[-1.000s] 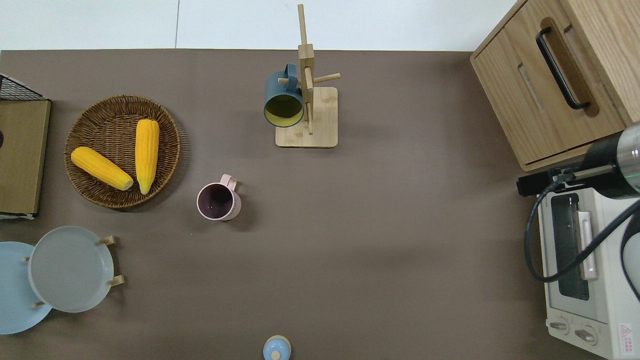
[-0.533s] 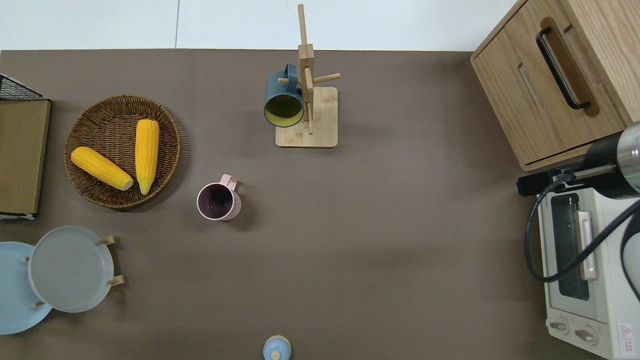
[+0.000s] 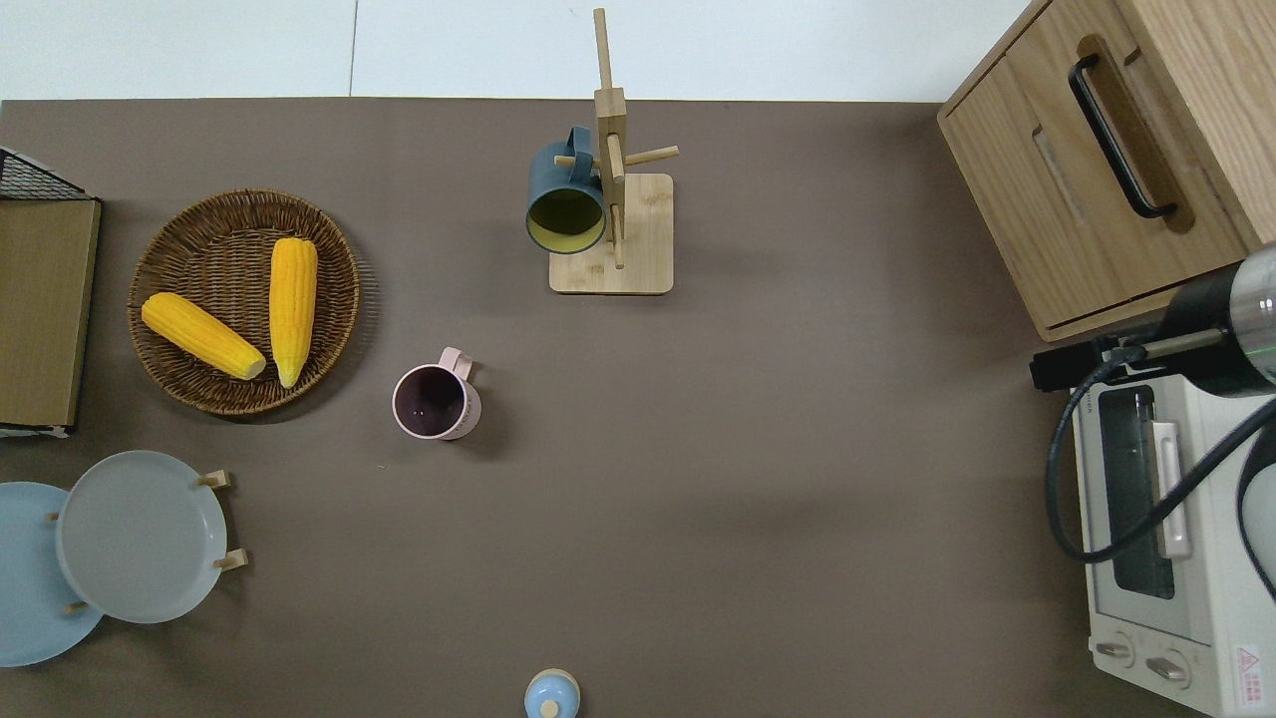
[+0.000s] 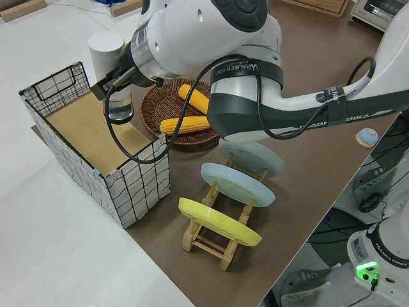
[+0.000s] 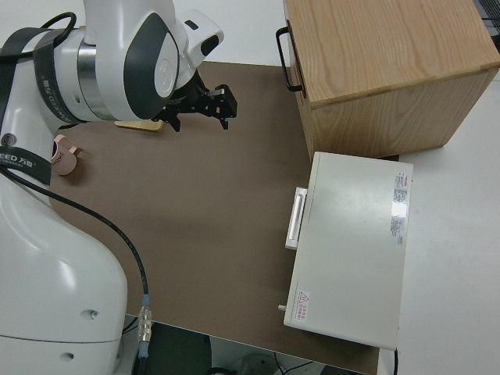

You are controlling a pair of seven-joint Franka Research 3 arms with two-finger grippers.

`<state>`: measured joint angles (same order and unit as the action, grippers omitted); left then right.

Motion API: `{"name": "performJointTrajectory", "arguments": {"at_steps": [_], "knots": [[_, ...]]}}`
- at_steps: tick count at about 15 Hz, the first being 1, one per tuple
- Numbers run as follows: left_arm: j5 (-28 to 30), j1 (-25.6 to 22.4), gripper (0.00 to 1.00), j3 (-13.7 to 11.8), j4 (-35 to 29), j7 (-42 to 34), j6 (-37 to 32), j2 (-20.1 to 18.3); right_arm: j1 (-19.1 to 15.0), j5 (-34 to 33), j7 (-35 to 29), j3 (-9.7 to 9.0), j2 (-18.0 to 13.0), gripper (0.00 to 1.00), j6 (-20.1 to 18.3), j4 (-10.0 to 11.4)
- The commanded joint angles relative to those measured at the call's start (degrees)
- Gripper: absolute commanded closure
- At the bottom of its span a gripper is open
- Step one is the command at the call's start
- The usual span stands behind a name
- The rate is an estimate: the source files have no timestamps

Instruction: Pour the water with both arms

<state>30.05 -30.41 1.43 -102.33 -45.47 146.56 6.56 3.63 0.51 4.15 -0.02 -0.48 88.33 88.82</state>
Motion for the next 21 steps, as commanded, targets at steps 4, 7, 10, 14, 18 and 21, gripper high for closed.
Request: {"name": "performJointTrajectory", "arguments": {"at_steps": [4,7,10,14,18,21], "knots": [[6.94,-2.98,1.00,0.68,6.62,-9.19,-0.58,6.53,0.06,0.20,0.86,0.11,0.13,0.015,0.36,-0.40],[8.26,-3.07,1.00,0.77,7.85,-10.16,-0.49,8.29,0.06,0.20,0.86,0.11,0.13,0.013,0.36,-0.40],[10.02,-3.16,1.00,0.77,7.85,-10.69,-0.31,9.08,0.06,0.20,0.86,0.11,0.13,0.015,0.36,-0.40],[10.55,-3.07,1.00,0.85,7.76,-10.86,-0.14,9.70,0.06,0.20,0.86,0.11,0.13,0.015,0.36,-0.40],[11.95,-3.16,0.99,0.77,7.67,-12.53,0.13,10.49,0.06,0.20,0.86,0.11,0.13,0.015,0.36,-0.40],[12.66,-3.25,0.97,0.77,7.59,-14.03,0.22,10.93,0.06,0.20,0.86,0.11,0.13,0.015,0.36,-0.40]]}}
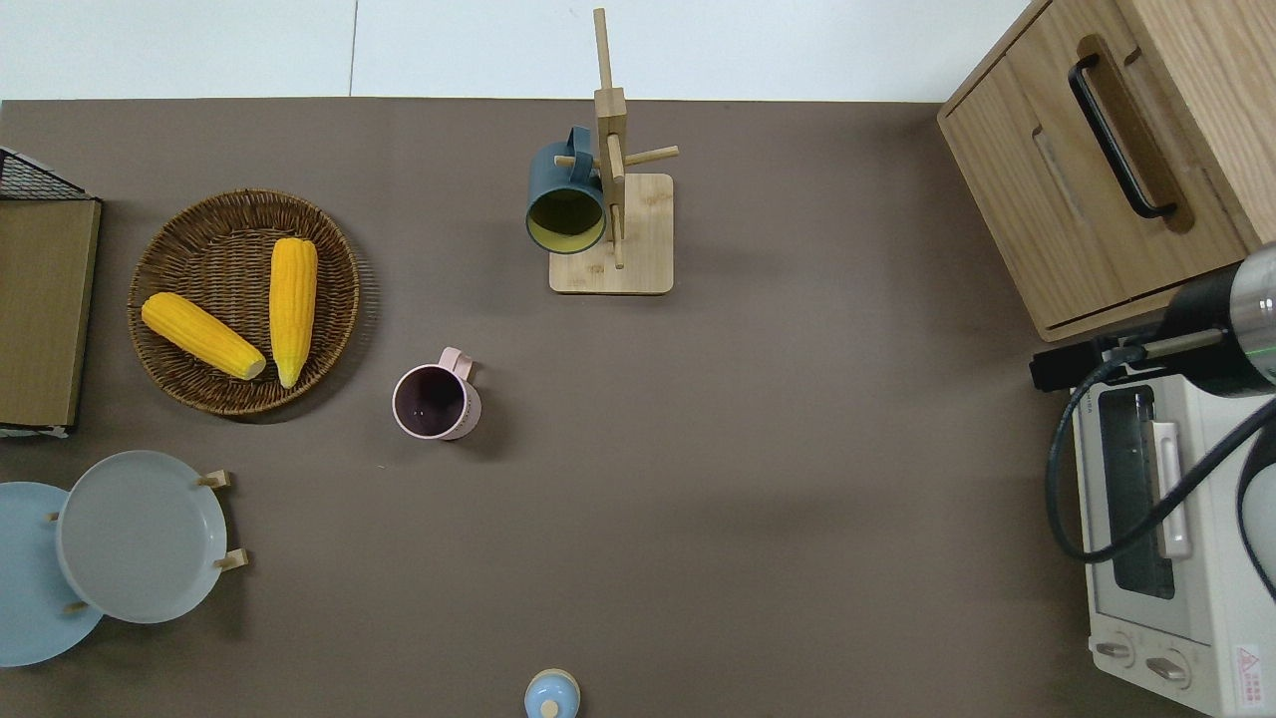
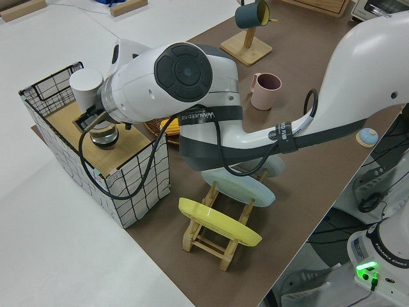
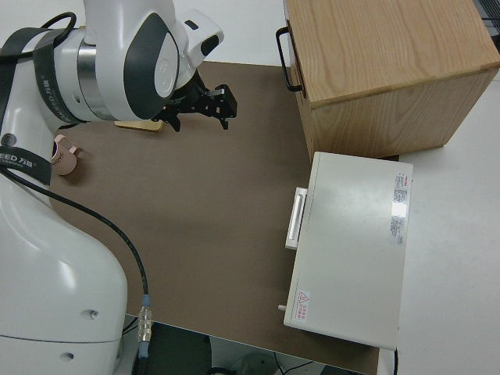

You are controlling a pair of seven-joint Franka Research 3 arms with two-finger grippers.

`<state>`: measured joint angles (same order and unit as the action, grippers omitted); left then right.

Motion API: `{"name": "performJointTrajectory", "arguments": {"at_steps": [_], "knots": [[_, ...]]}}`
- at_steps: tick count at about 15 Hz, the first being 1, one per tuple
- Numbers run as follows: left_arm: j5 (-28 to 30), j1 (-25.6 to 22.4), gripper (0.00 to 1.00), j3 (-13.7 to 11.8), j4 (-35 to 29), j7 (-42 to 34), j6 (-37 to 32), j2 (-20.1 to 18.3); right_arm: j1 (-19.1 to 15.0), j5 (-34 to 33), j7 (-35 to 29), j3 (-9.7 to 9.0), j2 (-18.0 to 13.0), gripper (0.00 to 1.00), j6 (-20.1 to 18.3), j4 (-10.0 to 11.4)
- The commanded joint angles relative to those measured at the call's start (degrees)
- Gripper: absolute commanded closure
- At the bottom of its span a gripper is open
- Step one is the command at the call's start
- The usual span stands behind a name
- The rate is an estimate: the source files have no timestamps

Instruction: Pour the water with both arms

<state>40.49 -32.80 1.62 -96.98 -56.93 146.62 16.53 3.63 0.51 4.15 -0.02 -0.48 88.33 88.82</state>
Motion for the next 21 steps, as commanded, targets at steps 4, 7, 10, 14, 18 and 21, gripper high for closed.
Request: {"name": "performJointTrajectory", "arguments": {"at_steps": [4,7,10,14,18,21], "knots": [[2.76,-0.86,0.92,0.58,2.15,-3.46,0.24,1.31,0.06,0.20,0.86,0.11,0.13,0.015,0.36,-0.40],[2.76,-0.86,0.81,0.58,2.15,-3.46,0.24,1.31,0.06,0.20,0.86,0.11,0.13,0.015,0.36,-0.40],[2.76,-0.86,0.00,0.49,2.23,-3.37,0.24,1.31,0.06,0.28,0.86,0.11,0.13,0.015,0.36,-0.40],[2.67,-0.86,0.00,0.49,2.32,-1.62,-0.37,1.22,0.06,0.28,0.86,0.11,0.13,0.015,0.36,-0.49],[1.79,-1.12,0.00,0.31,2.41,1.90,-2.65,0.61,0.06,0.28,0.86,0.11,0.13,0.015,0.36,-0.49],[-2.32,-1.03,0.00,-2.14,2.59,5.06,-8.18,0.00,0.06,0.28,0.86,0.11,0.13,0.015,0.36,-0.49]]}}
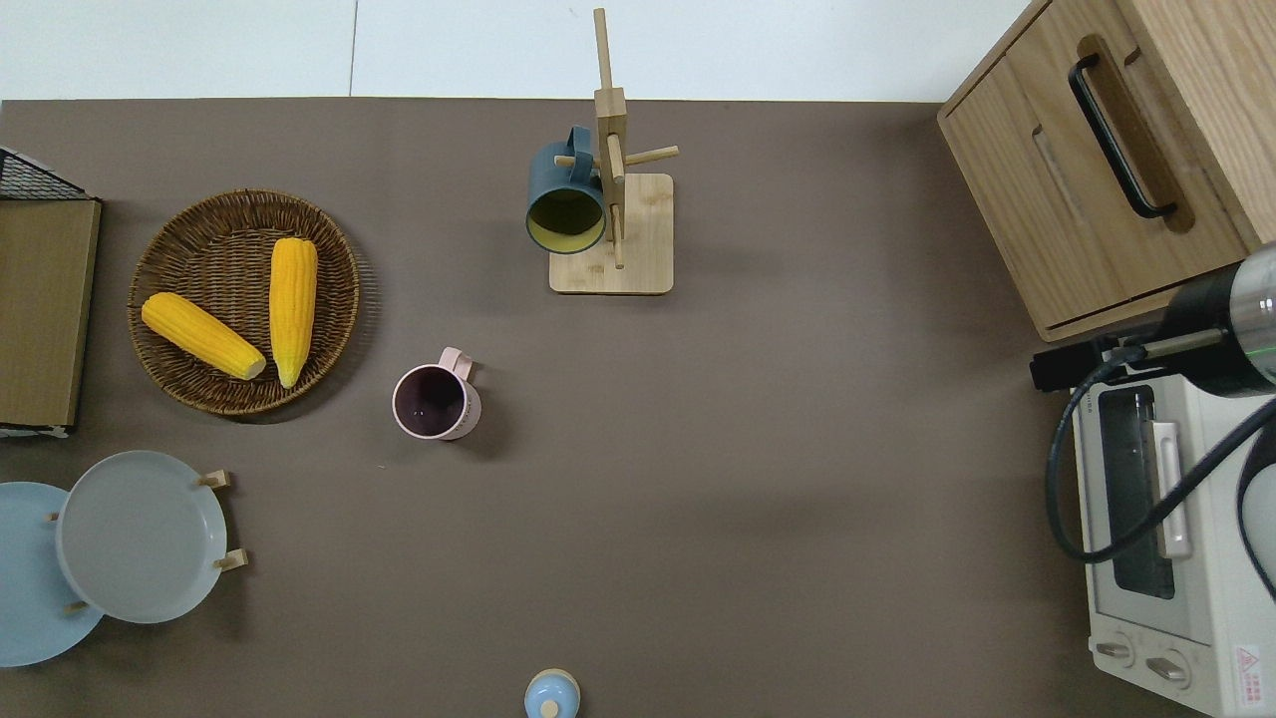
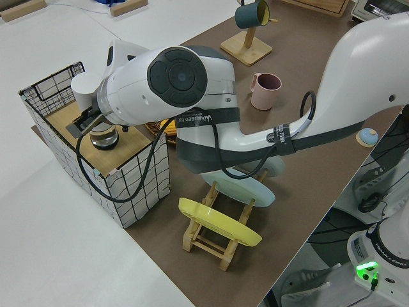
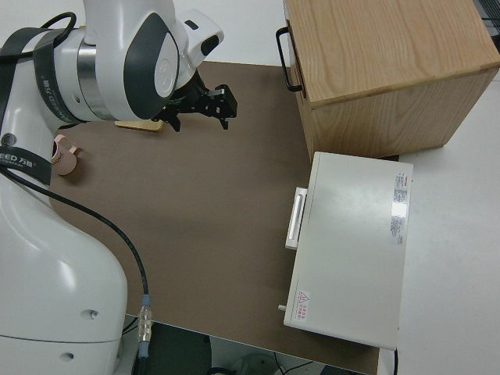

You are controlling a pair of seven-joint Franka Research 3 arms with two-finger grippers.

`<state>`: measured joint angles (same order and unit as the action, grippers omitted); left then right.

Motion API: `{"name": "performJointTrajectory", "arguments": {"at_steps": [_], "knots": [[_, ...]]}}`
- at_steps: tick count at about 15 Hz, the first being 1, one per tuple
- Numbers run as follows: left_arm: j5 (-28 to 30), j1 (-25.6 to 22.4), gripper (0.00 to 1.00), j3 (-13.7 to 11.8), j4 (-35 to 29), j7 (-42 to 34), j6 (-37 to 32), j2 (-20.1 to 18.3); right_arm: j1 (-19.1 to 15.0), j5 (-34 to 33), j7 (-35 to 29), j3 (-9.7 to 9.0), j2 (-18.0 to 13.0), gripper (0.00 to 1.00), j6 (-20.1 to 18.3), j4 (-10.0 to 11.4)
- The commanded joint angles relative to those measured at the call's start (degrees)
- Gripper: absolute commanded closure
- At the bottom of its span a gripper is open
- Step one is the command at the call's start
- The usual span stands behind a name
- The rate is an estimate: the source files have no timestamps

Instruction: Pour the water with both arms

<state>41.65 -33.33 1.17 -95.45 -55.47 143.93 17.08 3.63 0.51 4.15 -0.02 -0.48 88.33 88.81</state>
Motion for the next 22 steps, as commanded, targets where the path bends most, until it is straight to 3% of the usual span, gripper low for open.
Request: {"name": "performJointTrajectory", "arguments": {"at_steps": [1,4,11,15,22], "knots": [[-5.24,-0.51,0.00,-1.78,1.84,4.48,-7.07,-0.82,0.06,0.28,0.86,0.11,0.13,0.015,0.35,-0.48],[-8.86,-0.51,0.00,-3.19,3.07,8.69,-12.08,-1.00,0.06,0.28,0.86,0.11,0.13,0.015,0.35,-0.48],[-20.18,0.19,0.00,-2.84,5.36,19.58,-22.36,-4.86,0.06,0.28,0.86,0.11,0.13,0.015,0.35,-0.48],[-30.29,1.33,0.00,-0.30,5.36,29.43,-26.51,-8.64,0.06,0.28,0.86,0.11,0.13,0.015,0.35,-0.48],[-39.35,1.42,0.00,3.48,5.18,29.98,-36.69,-11.54,0.06,0.28,0.86,0.11,0.13,0.015,0.35,-0.48]]}}
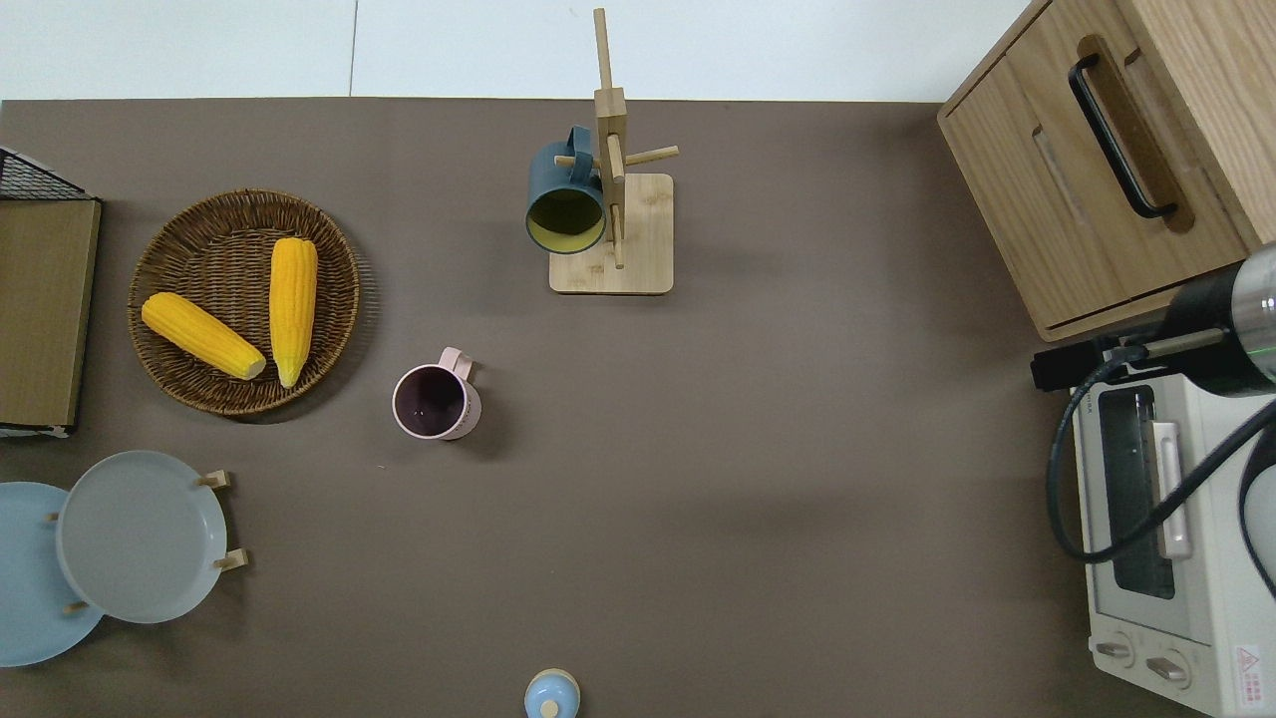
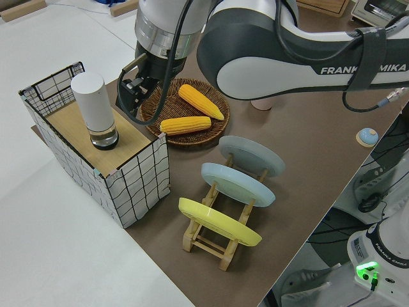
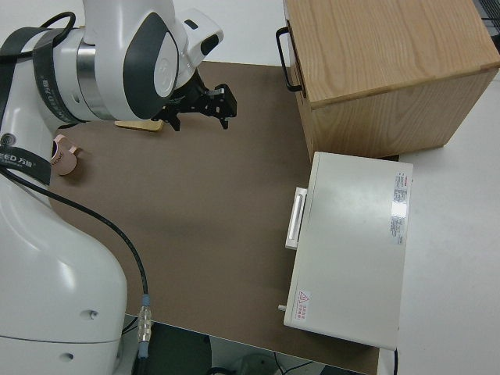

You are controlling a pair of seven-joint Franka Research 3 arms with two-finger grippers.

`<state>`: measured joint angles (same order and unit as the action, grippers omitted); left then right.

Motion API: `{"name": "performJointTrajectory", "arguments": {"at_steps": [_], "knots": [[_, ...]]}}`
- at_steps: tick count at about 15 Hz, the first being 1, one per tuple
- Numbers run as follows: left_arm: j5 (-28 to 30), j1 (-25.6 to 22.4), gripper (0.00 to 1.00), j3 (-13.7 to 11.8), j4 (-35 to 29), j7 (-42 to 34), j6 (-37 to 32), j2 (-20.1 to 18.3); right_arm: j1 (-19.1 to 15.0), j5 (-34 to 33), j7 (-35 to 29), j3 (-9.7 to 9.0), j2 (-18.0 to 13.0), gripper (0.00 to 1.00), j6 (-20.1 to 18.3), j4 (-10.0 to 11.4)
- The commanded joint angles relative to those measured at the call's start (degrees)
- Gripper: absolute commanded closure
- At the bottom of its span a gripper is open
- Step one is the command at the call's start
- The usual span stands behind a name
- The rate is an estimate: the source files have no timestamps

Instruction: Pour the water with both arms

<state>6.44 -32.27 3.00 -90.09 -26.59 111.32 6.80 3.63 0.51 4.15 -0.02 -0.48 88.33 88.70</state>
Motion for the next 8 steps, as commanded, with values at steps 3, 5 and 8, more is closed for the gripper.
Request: {"name": "performJointTrajectory", "arguments": {"at_steps": [3,5,8], "knots": [[-5.03,0.37,0.00,4.02,-0.18,1.18,-8.74,-2.75,0.06,0.28,0.86,0.11,0.13,0.015,0.35,-0.37],[-5.91,0.37,0.00,6.74,-0.26,2.75,-11.47,-3.63,0.06,0.28,0.86,0.11,0.13,0.015,0.35,-0.37],[-6.53,0.37,0.00,11.66,-0.44,9.78,-15.34,-4.43,0.06,0.28,0.86,0.11,0.13,0.015,0.35,-0.37]]}}
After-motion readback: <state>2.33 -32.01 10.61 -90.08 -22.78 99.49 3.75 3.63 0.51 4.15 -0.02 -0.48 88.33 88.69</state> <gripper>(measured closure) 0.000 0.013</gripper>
